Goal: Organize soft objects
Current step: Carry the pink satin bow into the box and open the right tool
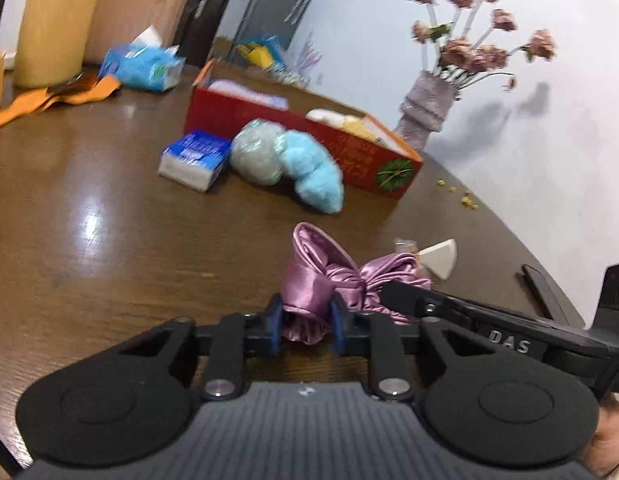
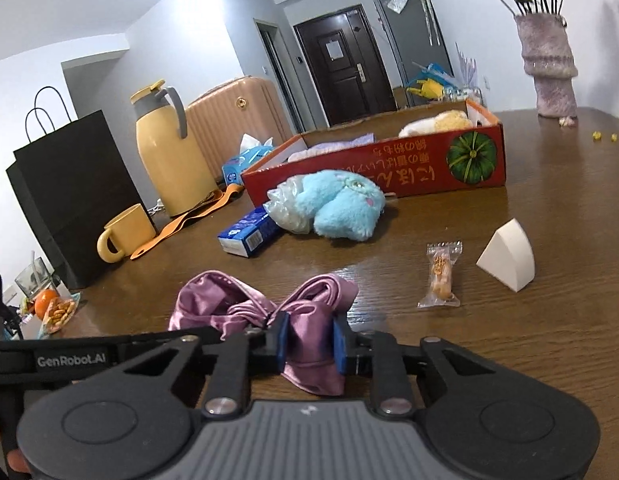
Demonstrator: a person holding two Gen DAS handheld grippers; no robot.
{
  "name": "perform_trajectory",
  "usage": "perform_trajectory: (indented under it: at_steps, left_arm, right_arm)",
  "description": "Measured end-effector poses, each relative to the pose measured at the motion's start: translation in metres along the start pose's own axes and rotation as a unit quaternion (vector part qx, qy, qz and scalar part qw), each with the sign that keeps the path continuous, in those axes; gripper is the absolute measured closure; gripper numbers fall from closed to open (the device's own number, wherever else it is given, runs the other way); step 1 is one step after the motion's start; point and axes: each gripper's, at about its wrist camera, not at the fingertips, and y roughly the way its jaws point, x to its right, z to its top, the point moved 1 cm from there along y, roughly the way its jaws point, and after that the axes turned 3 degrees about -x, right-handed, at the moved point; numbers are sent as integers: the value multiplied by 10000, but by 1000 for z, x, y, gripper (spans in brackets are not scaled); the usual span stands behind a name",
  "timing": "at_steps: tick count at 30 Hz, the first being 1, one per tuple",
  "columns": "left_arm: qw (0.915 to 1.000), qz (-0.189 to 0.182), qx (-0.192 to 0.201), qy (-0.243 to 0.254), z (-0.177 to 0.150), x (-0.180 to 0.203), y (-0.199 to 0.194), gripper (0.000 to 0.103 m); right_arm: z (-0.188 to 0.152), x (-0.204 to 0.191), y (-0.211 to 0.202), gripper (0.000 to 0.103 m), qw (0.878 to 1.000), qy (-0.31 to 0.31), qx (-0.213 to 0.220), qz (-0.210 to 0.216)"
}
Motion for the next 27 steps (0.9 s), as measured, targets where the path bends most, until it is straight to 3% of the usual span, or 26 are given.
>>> perform_trajectory:
  at_steps: [4,7,11,14,17,19,23,27]
  left_arm:
    - [9997,-181,127,104,2,8,-7,85]
    - [9985,-437,282,141,26,16,-6,85]
    - [9945,-820,562,317,96,32,17,84]
    - [9939,-948,496,268,150,39,59,83]
    - [9951,-965,176,124,197,44,117,83]
    - [9972,-720,29,221,216,48,157,84]
    - [9974,-500,-492,178,219,42,221,84]
    - [9953,-435,-728,461,203,39,243,77]
  right_arm:
    - [1,1,-13,83,9999,50,150,-31]
    - [18,3,-26,83,9991,20,412,-57]
    - [84,14,-32,83,9956,-363,839,-185]
    - [145,36,-17,83,9938,-523,911,-353]
    - [194,64,22,83,9942,-500,684,-667]
    - [217,83,54,83,9938,-555,412,-866]
    - [236,113,117,83,9902,-615,-285,-1221]
    - [228,122,145,77,9825,-815,-824,-1459]
